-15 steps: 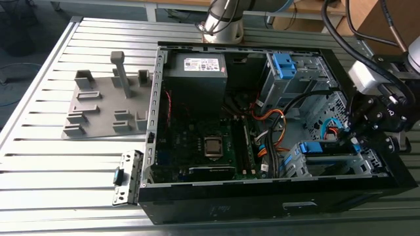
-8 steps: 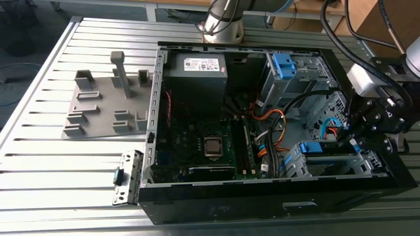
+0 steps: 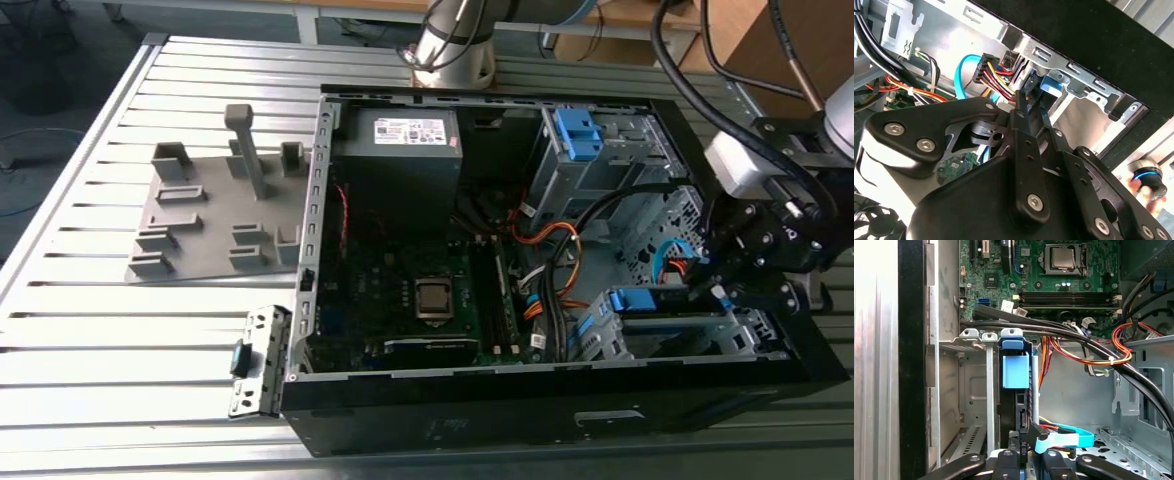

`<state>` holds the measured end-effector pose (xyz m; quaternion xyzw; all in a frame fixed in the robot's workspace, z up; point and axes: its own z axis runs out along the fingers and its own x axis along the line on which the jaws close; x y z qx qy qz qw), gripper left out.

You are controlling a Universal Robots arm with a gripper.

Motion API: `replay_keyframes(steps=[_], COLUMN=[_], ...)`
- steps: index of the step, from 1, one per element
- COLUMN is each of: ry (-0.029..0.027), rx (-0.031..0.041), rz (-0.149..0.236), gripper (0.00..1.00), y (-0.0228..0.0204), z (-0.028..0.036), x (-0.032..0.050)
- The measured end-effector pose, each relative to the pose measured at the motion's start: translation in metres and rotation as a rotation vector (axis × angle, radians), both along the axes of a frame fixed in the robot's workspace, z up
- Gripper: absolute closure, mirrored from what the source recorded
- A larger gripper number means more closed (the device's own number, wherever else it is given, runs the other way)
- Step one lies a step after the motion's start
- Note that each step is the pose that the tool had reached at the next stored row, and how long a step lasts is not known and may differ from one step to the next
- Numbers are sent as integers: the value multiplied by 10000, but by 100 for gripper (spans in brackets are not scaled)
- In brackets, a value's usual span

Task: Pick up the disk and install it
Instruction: 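Insert the first disk wire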

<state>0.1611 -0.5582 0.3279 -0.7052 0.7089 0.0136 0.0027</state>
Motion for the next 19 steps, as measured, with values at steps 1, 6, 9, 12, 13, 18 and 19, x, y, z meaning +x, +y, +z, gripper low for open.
replay_keyframes(steps=[1, 6, 9, 12, 13, 18, 19], ry=[0, 19, 56, 77, 78, 78, 78], rx=[-3, -6, 1, 23, 24, 32, 34], rz=[0, 0, 0, 1, 0, -5, -5], gripper=[75, 75, 75, 75, 75, 89, 89], y=[0, 0, 0, 1, 6, 27, 27], z=[1, 31, 54, 97, 131, 320, 366], x=[0, 68, 121, 151, 150, 151, 151])
